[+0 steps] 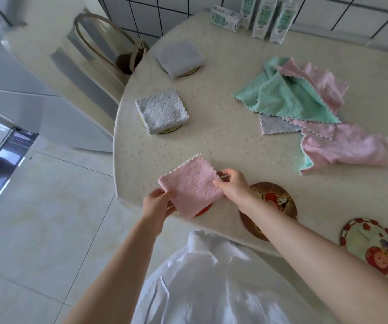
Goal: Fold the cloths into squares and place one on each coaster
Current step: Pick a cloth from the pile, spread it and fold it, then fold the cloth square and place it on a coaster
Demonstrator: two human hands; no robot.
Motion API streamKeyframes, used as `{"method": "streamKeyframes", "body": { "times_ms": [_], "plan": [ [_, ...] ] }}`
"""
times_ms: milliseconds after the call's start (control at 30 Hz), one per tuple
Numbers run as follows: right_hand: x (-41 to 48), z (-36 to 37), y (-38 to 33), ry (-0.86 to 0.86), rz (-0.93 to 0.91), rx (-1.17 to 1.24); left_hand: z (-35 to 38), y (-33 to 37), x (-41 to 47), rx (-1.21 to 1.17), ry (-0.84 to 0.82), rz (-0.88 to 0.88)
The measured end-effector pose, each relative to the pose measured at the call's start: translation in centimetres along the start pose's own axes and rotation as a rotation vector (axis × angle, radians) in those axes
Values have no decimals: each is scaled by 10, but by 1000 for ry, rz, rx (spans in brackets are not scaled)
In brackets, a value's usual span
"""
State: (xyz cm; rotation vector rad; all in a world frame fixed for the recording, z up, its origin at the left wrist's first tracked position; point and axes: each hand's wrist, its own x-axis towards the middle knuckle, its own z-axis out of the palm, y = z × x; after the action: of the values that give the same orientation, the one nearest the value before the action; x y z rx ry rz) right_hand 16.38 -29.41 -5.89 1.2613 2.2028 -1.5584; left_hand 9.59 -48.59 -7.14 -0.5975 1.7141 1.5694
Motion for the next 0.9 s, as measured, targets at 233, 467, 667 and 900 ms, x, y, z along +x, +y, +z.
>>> {"method": "streamKeyframes", "body": {
  "times_ms": [233,467,667,900],
  "plan": [
    [8,14,6,-2,0,-204,-10,-15,0,116,121,16],
    [7,-4,18,1,-45,-283,-11,-18,9,629,334,221],
    [4,-47,37,14,-95,-259,16,-5,1,1110,473,563],
    [14,-138,82,72,-132,-193,114,-5,-16,1234,339,719]
  ]
}}
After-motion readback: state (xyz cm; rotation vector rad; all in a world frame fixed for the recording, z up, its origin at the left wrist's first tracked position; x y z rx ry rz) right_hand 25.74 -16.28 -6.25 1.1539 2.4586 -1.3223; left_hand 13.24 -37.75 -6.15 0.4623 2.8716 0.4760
